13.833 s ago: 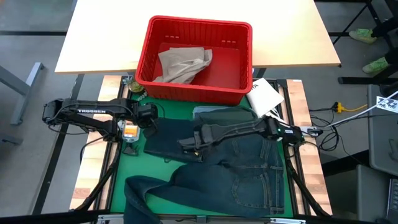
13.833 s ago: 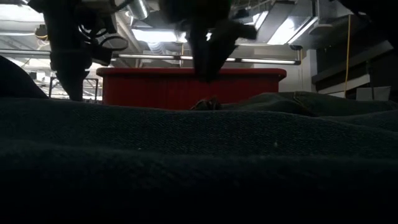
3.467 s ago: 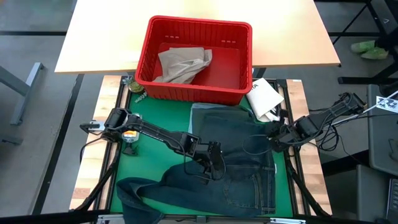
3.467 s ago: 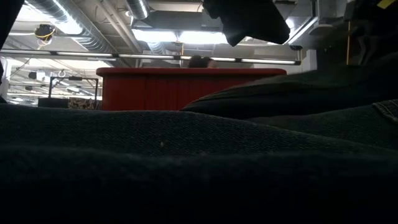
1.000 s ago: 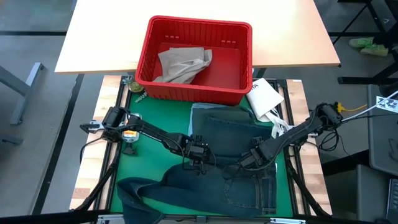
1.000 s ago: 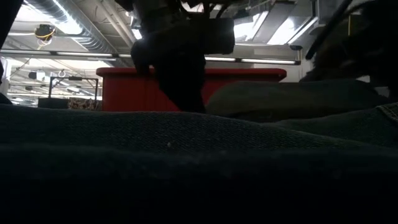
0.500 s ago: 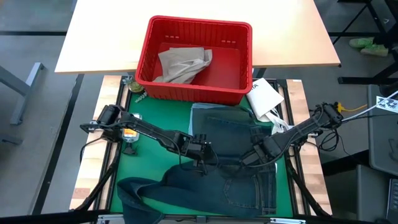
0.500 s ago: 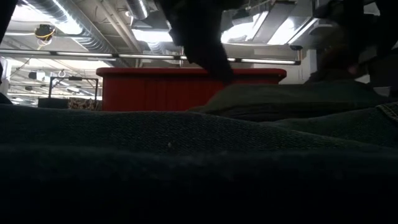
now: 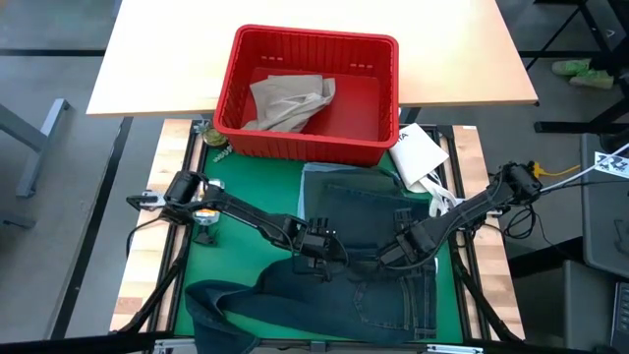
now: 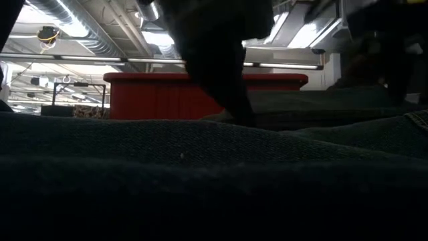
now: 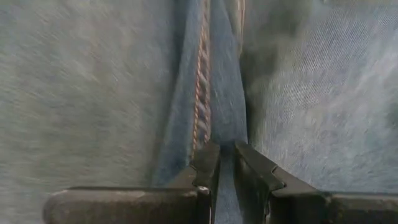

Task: Fold Laundry from Bin
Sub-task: Fold the dark blue pants

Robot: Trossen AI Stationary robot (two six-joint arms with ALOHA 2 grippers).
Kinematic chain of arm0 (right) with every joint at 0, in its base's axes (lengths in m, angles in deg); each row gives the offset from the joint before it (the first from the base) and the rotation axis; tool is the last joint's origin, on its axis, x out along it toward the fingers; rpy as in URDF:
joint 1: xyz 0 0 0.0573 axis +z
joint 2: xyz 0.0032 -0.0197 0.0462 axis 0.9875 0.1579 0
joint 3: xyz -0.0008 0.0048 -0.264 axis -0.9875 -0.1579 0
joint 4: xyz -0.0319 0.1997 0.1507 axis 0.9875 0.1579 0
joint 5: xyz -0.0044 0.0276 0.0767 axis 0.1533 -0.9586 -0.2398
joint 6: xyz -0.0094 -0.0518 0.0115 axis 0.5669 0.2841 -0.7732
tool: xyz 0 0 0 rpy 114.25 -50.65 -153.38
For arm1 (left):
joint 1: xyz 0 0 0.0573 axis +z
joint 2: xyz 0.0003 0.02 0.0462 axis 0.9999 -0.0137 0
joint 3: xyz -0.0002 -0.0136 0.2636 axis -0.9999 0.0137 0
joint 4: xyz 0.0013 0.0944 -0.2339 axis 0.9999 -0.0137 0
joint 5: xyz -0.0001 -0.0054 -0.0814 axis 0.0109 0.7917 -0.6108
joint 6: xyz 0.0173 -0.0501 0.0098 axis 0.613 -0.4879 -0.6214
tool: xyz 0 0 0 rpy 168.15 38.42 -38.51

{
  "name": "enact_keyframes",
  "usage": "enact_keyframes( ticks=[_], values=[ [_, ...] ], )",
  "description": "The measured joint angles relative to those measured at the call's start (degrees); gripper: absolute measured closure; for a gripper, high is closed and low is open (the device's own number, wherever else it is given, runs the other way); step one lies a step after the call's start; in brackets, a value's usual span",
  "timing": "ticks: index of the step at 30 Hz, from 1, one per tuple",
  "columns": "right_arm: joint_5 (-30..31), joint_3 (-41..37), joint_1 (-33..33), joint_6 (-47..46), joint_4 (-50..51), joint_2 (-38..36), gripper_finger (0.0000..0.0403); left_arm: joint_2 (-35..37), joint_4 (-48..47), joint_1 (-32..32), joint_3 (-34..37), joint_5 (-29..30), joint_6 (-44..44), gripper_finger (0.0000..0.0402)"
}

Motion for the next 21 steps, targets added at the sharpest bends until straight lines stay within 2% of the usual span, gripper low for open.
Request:
enact_keyframes(
  ticks=[6, 10, 21],
  values=[
    [-3.8, -9.0, 0.0, -0.1, -9.3, 0.0, 0.0208, -3.8, 0.1, -0.2, 0.0, -0.3, 0.0, 0.0363],
    [-6.3, -12.8, -0.1, -0.1, -11.4, 0.0, 0.0208, -4.6, -0.6, -0.5, -0.1, -0.3, 0.0, 0.0363],
    [-9.8, -13.3, -0.1, 0.6, -8.9, 0.0, 0.0208, -4.4, -3.6, -0.5, -0.1, -0.8, 0.0, 0.0363]
  ],
)
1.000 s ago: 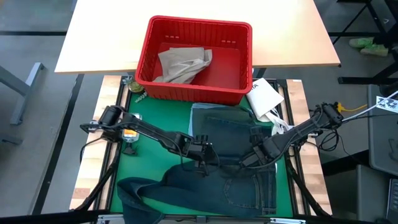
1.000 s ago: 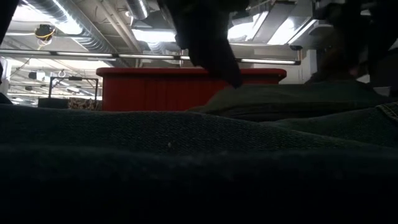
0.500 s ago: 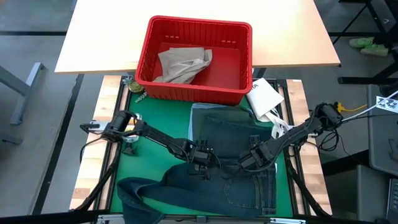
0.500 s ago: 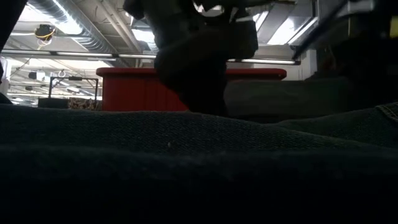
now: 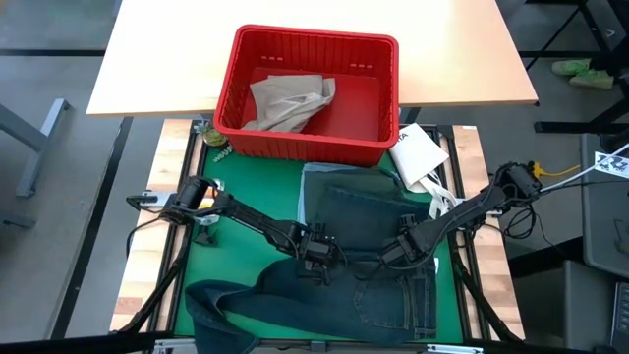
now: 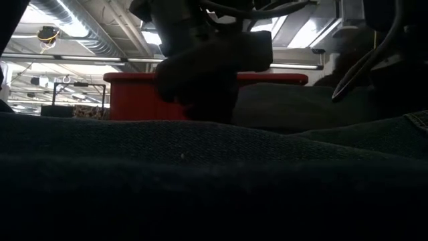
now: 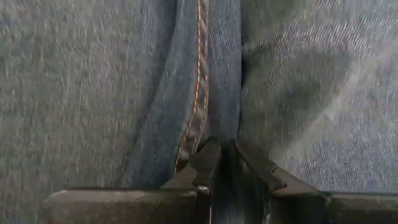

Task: Fold Laundry from Bin
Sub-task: Fold the dark blue pants

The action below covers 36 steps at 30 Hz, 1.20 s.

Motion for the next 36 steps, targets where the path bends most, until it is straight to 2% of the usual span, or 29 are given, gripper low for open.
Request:
enact_keyframes(
  ticks=[6, 10, 14, 17, 19, 22, 27, 36],
  values=[
    [-1.1, 6.1, 0.1, 2.7, 7.4, 0.0, 0.0208, 3.6, -2.8, 0.0, 0.3, -3.7, 0.0, 0.0363],
    [1.4, 12.4, 0.1, 2.8, 15.9, 0.0, 0.0208, 7.6, -3.0, 0.0, 0.3, -4.6, 0.4, 0.0363],
    [8.3, 18.8, 0.1, 2.8, 25.2, 0.0, 0.0208, 10.3, -3.1, 0.2, 0.2, -4.0, 2.3, 0.0363],
    [17.8, 21.3, 0.1, 3.6, 26.7, -0.7, 0.0208, 11.9, -2.2, 0.6, 0.2, -2.3, 5.2, 0.0363],
    [24.5, 21.1, 0.0, 5.1, 25.5, -2.2, 0.0208, 12.4, -1.3, 1.0, 0.2, 0.4, 7.4, 0.0363],
    [28.3, 21.0, -1.5, 4.5, 27.3, -3.4, 0.0208, 12.4, 1.0, 2.1, 0.2, 5.0, 9.4, 0.0363],
    [29.0, 17.9, -4.6, 5.6, 27.2, -7.7, 0.0208, 12.4, 3.7, 5.6, 0.2, 6.7, 9.6, 0.0363],
    [29.5, 3.7, -9.1, 3.3, 24.8, -14.5, 0.0208, 11.4, 7.1, 15.0, 0.1, 6.6, 9.4, 0.0363]
  ],
)
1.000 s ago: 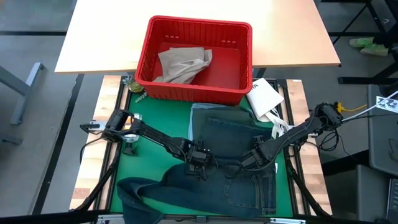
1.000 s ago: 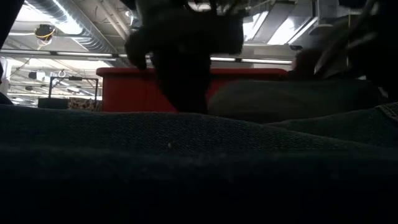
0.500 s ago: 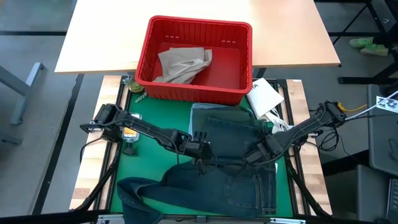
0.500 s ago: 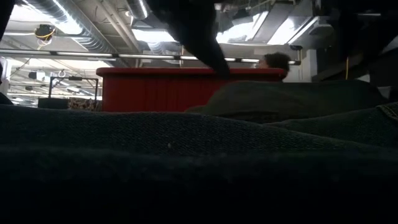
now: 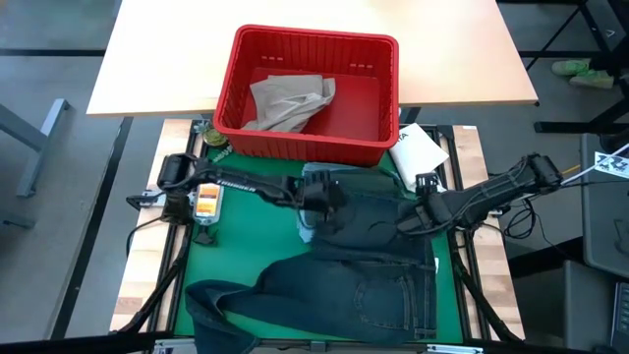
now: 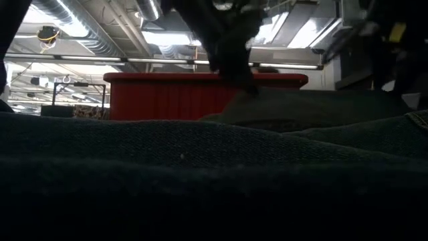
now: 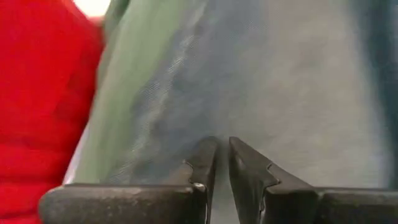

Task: Fold Laundry from Bin
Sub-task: Fold the dark blue pants

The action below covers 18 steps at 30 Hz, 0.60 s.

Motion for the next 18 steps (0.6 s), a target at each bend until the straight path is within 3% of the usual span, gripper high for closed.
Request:
enact_keyframes(
  ticks=[11, 18],
  values=[
    [4.1, -13.5, -6.7, -5.3, -14.3, -0.9, 0.0208, -5.5, 0.1, 6.7, 0.1, -3.3, -1.9, 0.0363],
    [3.9, -15.4, -8.3, -4.1, -15.6, -0.9, 0.0208, -5.0, -0.6, 6.8, 0.0, -3.5, -0.1, 0.0363]
  ],
)
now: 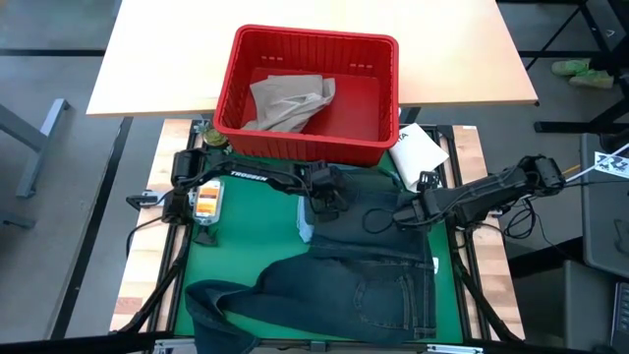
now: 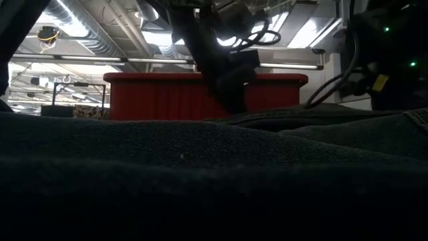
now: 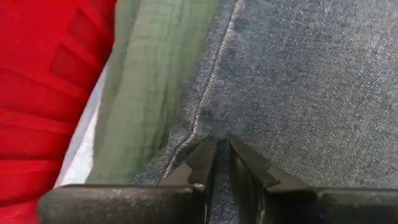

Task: Fold Laundry from Bin
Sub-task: Fold the dark blue pants

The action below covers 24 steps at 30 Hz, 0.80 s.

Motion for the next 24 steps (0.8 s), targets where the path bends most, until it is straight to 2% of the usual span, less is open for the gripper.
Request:
enact_keyframes(
  ticks=[4, 10, 13, 18, 21, 24],
  values=[
    [-1.9, 3.3, 0.1, 0.2, 4.8, 0.0, 0.0208, 1.1, -0.5, 0.0, 0.0, 0.0, 0.2, 0.0363],
    [-5.3, 11.2, 0.2, -2.6, 17.9, 0.0, 0.0208, 5.3, -0.5, -0.6, 0.0, 0.1, 1.5, 0.0363],
    [-8.4, 13.9, 0.2, -2.6, 15.7, -0.6, 0.0208, 7.3, -0.5, -1.6, 0.0, -0.8, 1.5, 0.0363],
    [-17.7, 16.7, 2.7, -2.7, 9.9, -0.5, 0.0208, 8.9, -0.7, -4.7, 0.0, -6.8, 1.2, 0.0363],
    [-19.2, 16.7, 6.5, -4.3, 4.8, -0.5, 0.0208, 8.7, -1.6, -7.2, 0.0, -9.9, 1.2, 0.0363],
    [-18.6, 16.7, 11.4, -9.0, 0.8, -0.1, 0.0208, 7.3, -1.6, -10.3, 0.0, -10.3, 1.2, 0.0363]
  ],
)
